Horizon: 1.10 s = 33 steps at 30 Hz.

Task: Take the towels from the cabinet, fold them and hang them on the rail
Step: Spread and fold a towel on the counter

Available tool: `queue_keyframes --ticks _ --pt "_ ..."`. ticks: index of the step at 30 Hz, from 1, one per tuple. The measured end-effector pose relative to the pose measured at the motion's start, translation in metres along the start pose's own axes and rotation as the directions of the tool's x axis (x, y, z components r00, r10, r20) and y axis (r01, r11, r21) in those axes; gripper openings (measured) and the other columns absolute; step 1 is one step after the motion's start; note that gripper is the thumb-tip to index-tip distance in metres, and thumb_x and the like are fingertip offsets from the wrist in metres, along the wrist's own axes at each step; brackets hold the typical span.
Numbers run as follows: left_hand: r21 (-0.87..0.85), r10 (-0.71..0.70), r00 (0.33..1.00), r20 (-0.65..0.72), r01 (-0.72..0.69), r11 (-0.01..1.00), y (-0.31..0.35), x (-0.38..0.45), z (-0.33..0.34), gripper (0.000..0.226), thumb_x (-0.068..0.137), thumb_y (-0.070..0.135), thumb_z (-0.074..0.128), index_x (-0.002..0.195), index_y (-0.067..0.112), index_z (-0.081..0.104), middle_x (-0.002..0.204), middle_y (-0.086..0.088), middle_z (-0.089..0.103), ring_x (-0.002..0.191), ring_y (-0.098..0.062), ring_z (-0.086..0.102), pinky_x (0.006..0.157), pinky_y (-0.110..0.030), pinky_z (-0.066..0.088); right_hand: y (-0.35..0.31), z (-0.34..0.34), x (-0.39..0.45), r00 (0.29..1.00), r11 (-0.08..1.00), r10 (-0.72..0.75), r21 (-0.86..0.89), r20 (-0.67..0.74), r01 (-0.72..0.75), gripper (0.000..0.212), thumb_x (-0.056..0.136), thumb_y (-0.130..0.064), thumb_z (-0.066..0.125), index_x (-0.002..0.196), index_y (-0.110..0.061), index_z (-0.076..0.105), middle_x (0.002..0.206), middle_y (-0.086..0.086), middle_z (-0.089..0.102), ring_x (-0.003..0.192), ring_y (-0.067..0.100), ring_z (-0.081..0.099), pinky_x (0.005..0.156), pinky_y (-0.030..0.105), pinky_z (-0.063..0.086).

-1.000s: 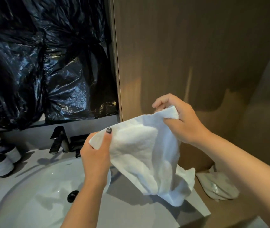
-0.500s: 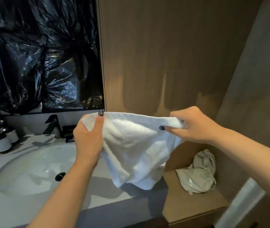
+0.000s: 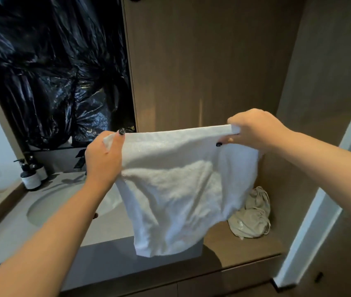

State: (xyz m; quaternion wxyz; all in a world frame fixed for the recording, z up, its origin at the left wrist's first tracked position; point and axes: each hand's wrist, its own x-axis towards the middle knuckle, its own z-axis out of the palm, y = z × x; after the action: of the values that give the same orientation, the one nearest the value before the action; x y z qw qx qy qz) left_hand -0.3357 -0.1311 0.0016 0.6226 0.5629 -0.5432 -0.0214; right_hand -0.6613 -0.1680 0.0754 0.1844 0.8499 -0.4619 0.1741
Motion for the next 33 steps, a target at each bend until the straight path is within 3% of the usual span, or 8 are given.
queue_keyframes --ticks 9,13,17,20,23,25,28,33 --pt "-0.002 0.033 0.999 -0.008 -0.033 0.999 -0.001 0.000 -0.036 0.026 0.103 0.025 0.050 0.082 0.011 0.057 0.069 0.009 0.052 0.066 -0.004 0.046 0.059 -0.020 0.036 -0.025 -0.011 -0.027 0.969 0.990 0.138 0.025 -0.203 -0.136 0.061 0.077 -0.056 0.069 0.054 -0.026 0.021 0.051 -0.010 0.028 0.046 0.006 0.028 0.047 0.023 0.016" --pt "-0.007 -0.017 0.999 0.029 0.018 1.000 -0.011 0.003 -0.054 0.031 0.101 0.028 0.052 0.082 0.006 0.060 0.070 0.003 0.054 0.073 -0.021 0.051 0.064 -0.034 0.036 -0.045 -0.009 -0.032 0.939 0.985 0.169 0.094 -0.298 -0.147 0.062 0.078 -0.055 0.069 0.054 -0.028 0.018 0.050 -0.013 0.024 0.045 0.006 0.023 0.045 0.024 0.020" --pt "0.250 -0.129 0.974 0.186 0.080 0.965 -0.029 0.000 -0.074 0.017 0.097 0.028 0.056 0.099 0.013 0.064 0.093 -0.001 0.064 0.091 -0.024 0.059 0.073 -0.033 0.039 -0.084 -0.009 -0.034 0.927 0.952 0.166 0.300 -0.335 -0.062 0.062 0.078 -0.046 0.075 0.053 -0.031 0.019 0.049 -0.014 0.022 0.045 0.008 0.021 0.046 0.028 0.017" --pt "0.261 0.011 0.941 0.337 -0.104 0.960 -0.024 -0.011 -0.081 0.034 0.093 0.007 0.053 0.125 0.016 0.058 0.124 -0.003 0.062 0.116 -0.022 0.056 0.096 -0.035 0.044 -0.117 -0.013 -0.022 0.943 0.902 0.116 0.430 -0.311 0.031 0.060 0.080 -0.040 0.078 0.050 -0.026 0.027 0.050 -0.010 0.022 0.048 0.014 0.020 0.049 0.025 0.017" --pt "0.026 0.195 0.866 0.461 -0.233 0.972 -0.001 -0.034 -0.075 0.041 0.092 0.013 0.047 0.133 0.017 0.054 0.132 0.003 0.059 0.121 -0.010 0.053 0.105 -0.026 0.039 -0.150 -0.012 -0.008 0.982 0.763 0.125 0.647 -0.142 -0.004 0.058 0.082 -0.036 0.078 0.051 -0.012 0.035 0.053 -0.007 0.022 0.052 0.011 0.021 0.049 0.022 0.015" --pt "-0.145 0.196 0.844 0.499 -0.142 0.979 0.013 -0.052 -0.072 0.038 0.092 0.031 0.040 0.126 0.024 0.057 0.109 0.015 0.065 0.100 0.007 0.058 0.088 -0.011 0.042 -0.167 -0.011 -0.002 0.992 0.669 0.126 0.740 -0.011 -0.077 0.056 0.082 -0.036 0.077 0.055 -0.001 0.043 0.054 -0.005 0.027 0.053 0.010 0.023 0.049 0.023 0.017" --pt "-0.259 0.186 0.866 0.463 -0.069 0.963 0.018 -0.073 -0.070 0.031 0.095 0.054 0.034 0.108 0.038 0.058 0.068 0.009 0.058 0.062 -0.003 0.052 0.060 -0.019 0.041 -0.181 -0.008 0.000 0.979 0.545 0.175 0.818 0.106 -0.186 0.052 0.082 -0.040 0.076 0.058 -0.001 0.051 0.061 0.004 0.031 0.058 0.014 0.028 0.054 0.027 0.021" --pt "-0.201 0.190 0.882 0.431 -0.112 0.973 0.009 -0.086 -0.067 0.010 0.096 0.024 0.054 0.087 0.027 0.058 0.077 0.004 0.061 0.063 -0.013 0.053 0.056 -0.019 0.038 -0.175 0.013 -0.011 0.951 0.227 0.213 0.935 0.225 -0.273 0.022 0.081 -0.028 0.079 0.080 -0.007 0.073 0.078 0.005 0.062 0.079 0.015 0.055 0.074 0.030 0.040"
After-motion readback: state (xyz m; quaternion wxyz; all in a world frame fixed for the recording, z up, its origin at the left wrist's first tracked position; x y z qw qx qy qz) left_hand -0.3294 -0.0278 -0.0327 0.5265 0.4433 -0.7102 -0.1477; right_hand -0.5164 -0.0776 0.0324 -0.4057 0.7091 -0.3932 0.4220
